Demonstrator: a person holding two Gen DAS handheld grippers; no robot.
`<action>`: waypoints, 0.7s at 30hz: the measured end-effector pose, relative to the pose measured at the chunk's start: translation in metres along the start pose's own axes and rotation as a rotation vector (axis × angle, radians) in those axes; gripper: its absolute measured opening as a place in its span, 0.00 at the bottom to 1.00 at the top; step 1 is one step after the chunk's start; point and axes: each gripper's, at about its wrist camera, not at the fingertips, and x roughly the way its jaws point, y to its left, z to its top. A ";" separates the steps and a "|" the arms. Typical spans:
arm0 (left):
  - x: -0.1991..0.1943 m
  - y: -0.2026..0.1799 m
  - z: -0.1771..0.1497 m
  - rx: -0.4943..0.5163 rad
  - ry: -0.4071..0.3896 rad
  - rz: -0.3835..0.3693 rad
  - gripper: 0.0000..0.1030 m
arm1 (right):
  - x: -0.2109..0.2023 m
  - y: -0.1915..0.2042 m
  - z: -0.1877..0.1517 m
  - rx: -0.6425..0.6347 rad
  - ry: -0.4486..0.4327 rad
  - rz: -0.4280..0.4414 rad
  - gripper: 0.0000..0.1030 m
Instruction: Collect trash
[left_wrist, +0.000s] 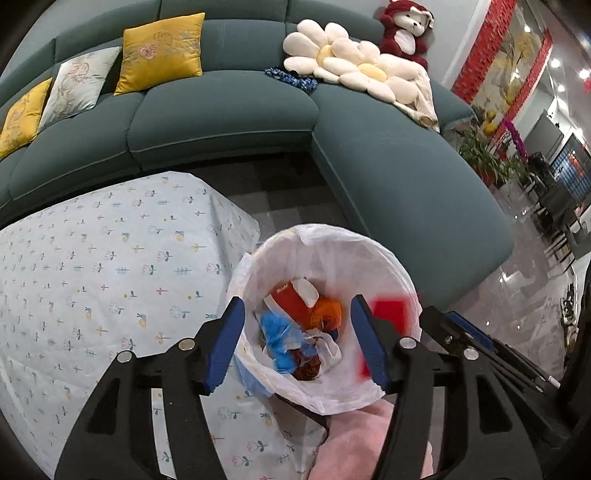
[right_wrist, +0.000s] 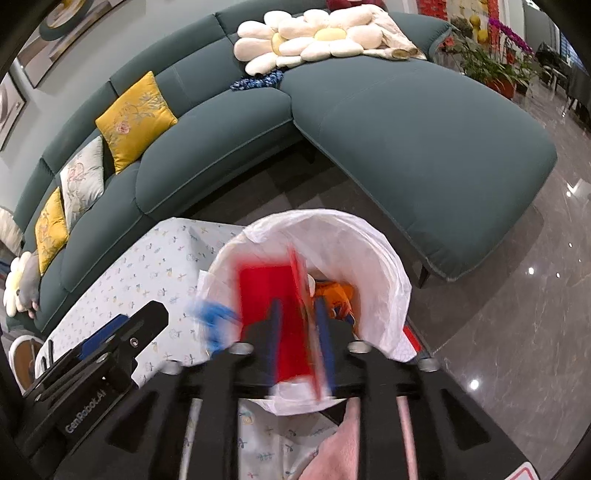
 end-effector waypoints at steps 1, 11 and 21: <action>0.001 0.001 0.001 -0.001 0.003 0.002 0.55 | 0.000 0.000 0.001 -0.006 -0.004 -0.001 0.34; -0.005 0.012 -0.005 0.007 -0.012 0.052 0.55 | -0.003 0.014 -0.002 -0.080 -0.006 -0.016 0.43; -0.012 0.028 -0.018 -0.004 -0.009 0.093 0.55 | -0.009 0.027 -0.015 -0.167 -0.009 -0.038 0.49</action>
